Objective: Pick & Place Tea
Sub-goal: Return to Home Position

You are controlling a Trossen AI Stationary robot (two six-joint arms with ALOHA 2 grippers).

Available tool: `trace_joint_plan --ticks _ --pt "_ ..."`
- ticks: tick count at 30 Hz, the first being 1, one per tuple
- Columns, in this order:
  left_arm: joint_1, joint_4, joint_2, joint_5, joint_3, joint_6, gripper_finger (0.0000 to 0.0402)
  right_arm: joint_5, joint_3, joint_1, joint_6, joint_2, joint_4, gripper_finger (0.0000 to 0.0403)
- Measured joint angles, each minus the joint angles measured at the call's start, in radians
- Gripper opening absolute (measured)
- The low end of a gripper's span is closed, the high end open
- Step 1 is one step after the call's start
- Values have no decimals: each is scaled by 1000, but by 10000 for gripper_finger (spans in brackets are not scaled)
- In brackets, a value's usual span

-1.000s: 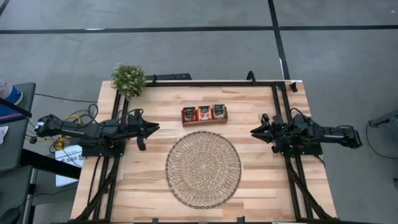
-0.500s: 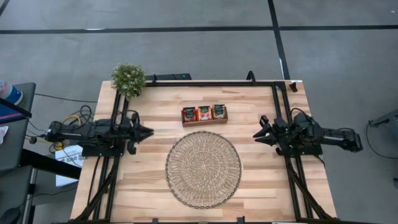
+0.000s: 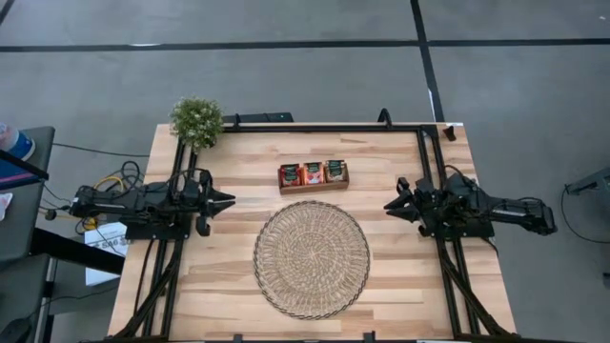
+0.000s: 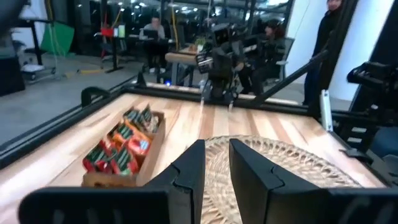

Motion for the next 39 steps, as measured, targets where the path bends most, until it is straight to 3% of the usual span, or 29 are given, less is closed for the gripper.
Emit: trace_joint_plan --ticks 5,39 --pt "0 -2 0 -8 0 -71 65 1 0 0 117 0 -1 75" --pt "0 -3 0 -7 0 -129 65 2 -1 0 119 1 -1 75"
